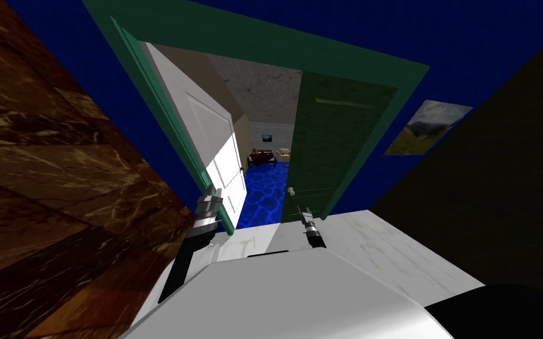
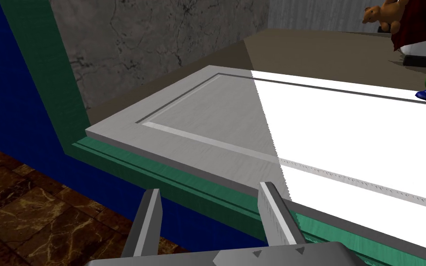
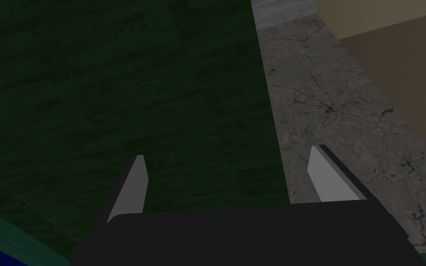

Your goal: Push the door open

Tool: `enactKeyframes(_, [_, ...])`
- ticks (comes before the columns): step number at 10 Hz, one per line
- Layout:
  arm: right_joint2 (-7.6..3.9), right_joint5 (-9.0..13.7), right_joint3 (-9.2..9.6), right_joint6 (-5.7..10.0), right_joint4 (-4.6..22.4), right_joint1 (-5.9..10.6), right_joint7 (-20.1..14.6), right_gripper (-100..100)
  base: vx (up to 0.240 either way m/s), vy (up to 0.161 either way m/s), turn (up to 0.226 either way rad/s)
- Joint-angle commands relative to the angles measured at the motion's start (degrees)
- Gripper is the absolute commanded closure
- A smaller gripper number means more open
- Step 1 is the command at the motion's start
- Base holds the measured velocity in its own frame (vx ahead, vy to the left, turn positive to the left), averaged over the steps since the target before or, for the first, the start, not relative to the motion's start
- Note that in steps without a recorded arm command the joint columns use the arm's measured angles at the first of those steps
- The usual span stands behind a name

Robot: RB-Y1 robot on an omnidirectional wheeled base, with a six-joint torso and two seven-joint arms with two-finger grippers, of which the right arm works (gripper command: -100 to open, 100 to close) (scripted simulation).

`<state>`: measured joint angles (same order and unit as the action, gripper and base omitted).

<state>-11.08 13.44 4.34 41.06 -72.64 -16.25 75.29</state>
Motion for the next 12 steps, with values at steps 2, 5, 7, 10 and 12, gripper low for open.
enactKeyframes(2, [-0.38,1.0,0.07,1.13,3.7,0.58,3.9,-100,0.052,-0.076,0.211])
enactKeyframes(5, [-0.83,2.1,0.13,2.15,7.3,1.15,7.6,-100,0.031,-0.065,0.169])
enactKeyframes(7, [-1.08,2.7,0.16,2.71,9.4,1.47,9.7,-100,0.025,-0.056,0.169])
enactKeyframes(10, [-1.38,3.5,0.2,3.4,11.9,1.86,12.2,-100,0.027,-0.051,0.133])
enactKeyframes(12, [-1.6,4.0,0.22,3.91,13.7,2.14,14.1,-100,0.017,-0.049,0.13])
